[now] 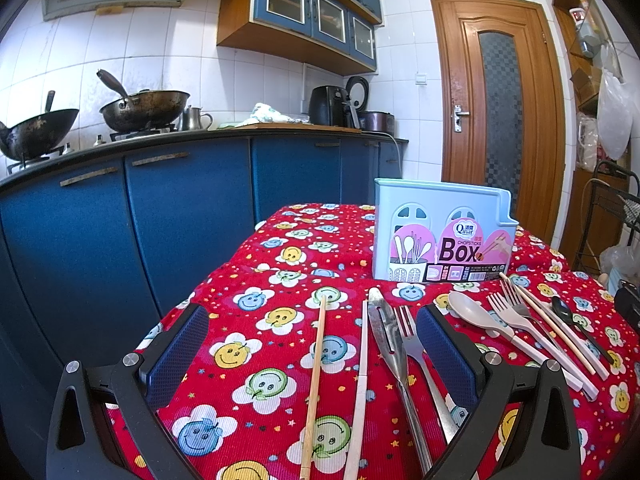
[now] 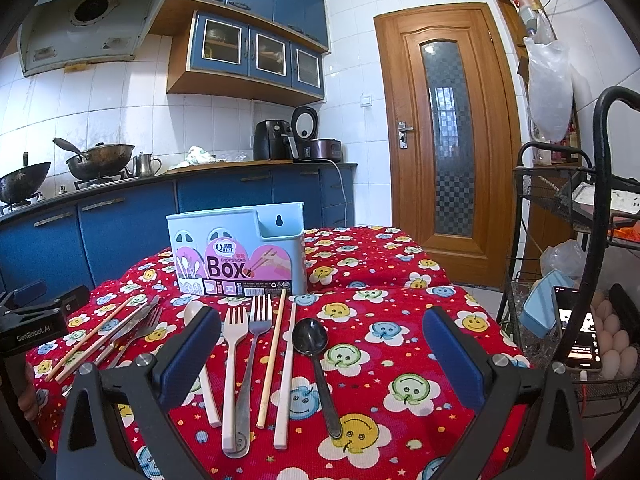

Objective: Organize utensils

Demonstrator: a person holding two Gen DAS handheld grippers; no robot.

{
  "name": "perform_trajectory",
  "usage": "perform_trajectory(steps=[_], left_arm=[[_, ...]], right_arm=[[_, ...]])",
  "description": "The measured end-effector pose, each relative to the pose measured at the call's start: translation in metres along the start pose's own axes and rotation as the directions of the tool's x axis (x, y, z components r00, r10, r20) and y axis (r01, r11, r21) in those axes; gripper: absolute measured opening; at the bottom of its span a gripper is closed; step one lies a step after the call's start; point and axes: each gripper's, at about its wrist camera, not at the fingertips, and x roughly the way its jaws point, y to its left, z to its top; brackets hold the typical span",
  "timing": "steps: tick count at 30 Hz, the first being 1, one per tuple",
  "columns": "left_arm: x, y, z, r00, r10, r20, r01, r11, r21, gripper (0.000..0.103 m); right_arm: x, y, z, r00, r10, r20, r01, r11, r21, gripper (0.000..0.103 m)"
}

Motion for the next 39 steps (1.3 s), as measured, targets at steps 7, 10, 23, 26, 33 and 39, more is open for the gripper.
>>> perform_trajectory(steps=[7,10,23,26,33,39], left_arm=[[0.004,-0.001,0.005,0.999,-0.023,-0.038,0.023,1.0,0.013,0.103],[0.005,0.0,0.01,0.998,-0.034,-0.051,0.036,0.999,0.03,0.103],[0.032,0.01,0.038,0.972,0.005,-0.234,0.031,0.989,0.146,0.103],[0.046,0.017,0.038,0.941,-0.016,-0.337,0.07,0.987,0.148,0.103],[0.073,0.018,0.03,0.853,-0.055,-0.519,0.147,0.979,0.138,0.073],[0.089,0.019,0.024,0.743,-0.165,-0.648,0.234,0.972,0.02,0.037]], right_arm=[[0.006,-0.003,0.006,0.999,0.014,-0.052,-0.013,1.0,0.024,0.103],[0.013,-0.008,0.013,0.994,0.032,-0.103,-0.029,0.999,0.027,0.103],[0.066,-0.021,0.033,0.862,0.115,-0.493,-0.112,0.993,0.036,0.096],[0.076,-0.02,0.031,0.811,0.13,-0.571,-0.141,0.99,0.025,0.089],[0.095,-0.016,0.029,0.71,0.127,-0.693,-0.175,0.985,0.002,0.065],[0.107,-0.011,0.024,0.63,0.127,-0.766,-0.202,0.979,-0.004,0.047]])
